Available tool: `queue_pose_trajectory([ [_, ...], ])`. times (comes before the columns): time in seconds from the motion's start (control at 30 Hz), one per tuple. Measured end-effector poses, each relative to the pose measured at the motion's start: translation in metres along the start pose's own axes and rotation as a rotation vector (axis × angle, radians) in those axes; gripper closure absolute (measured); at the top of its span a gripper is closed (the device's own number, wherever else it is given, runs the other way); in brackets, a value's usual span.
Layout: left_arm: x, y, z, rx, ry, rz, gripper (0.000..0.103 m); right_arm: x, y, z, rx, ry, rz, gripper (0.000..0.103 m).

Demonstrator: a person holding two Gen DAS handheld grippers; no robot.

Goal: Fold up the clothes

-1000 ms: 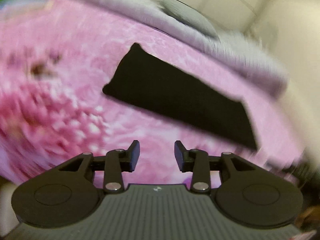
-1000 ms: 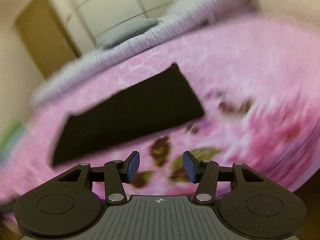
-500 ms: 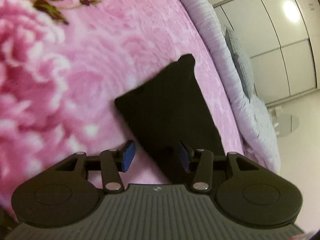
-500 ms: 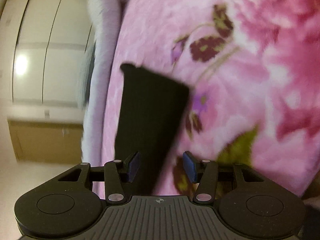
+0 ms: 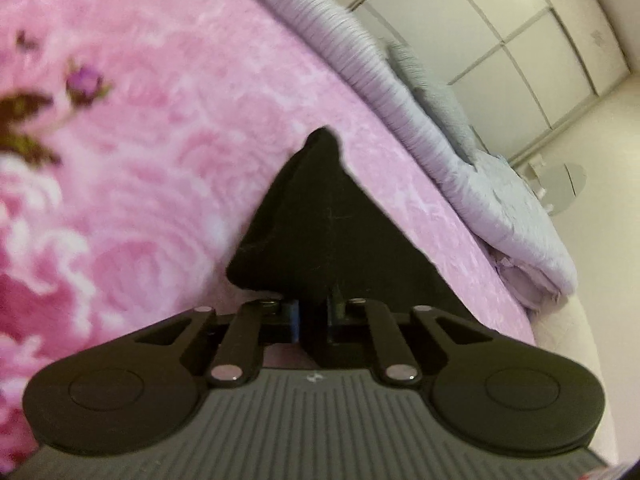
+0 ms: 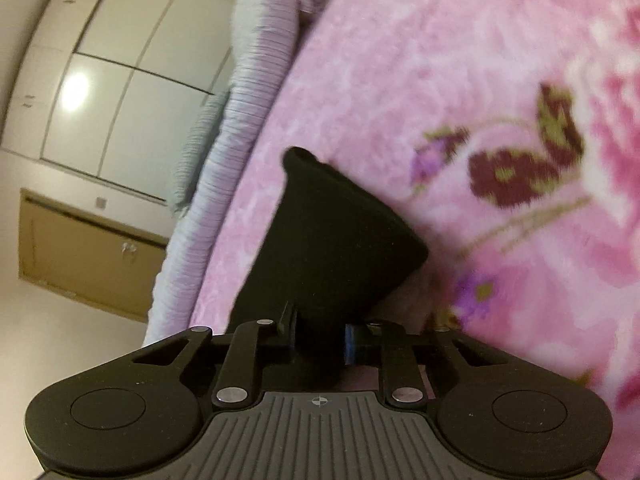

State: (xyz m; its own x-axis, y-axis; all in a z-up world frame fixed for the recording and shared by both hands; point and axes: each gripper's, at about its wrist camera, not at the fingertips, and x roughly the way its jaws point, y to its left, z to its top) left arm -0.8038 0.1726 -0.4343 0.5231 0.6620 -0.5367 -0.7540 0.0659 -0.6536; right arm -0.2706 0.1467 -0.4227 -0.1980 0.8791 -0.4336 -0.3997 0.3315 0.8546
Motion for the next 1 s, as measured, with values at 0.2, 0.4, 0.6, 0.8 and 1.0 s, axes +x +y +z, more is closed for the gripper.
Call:
queue_pose_trajectory([
  [0.2,-0.046,-0.01,-0.027,0.046,0.035,-0.058,0.096,-0.057,0.0,0.012,-0.078,-0.074,-0.05,0.099],
  [0.4,-0.054,0.012,-0.041,0.047,0.1,0.027,0.087,-0.103,-0.008,0.026,-0.241,-0.081,-0.168,0.099],
  [0.6,-0.088,-0.021,-0.031,0.269,-0.013,0.147,0.09,-0.083,0.011,0.005,-0.427,0.058,-0.169,0.099],
  [0.8,-0.082,-0.047,-0.035,0.348,0.016,0.055,0.084,-0.04,-0.013,-0.014,-0.076,0.203,-0.041,0.04],
  [1.0,-0.045,-0.075,-0.052,0.405,0.108,-0.038,0.084,-0.024,-0.015,-0.017,0.031,0.154,-0.025,0.032],
])
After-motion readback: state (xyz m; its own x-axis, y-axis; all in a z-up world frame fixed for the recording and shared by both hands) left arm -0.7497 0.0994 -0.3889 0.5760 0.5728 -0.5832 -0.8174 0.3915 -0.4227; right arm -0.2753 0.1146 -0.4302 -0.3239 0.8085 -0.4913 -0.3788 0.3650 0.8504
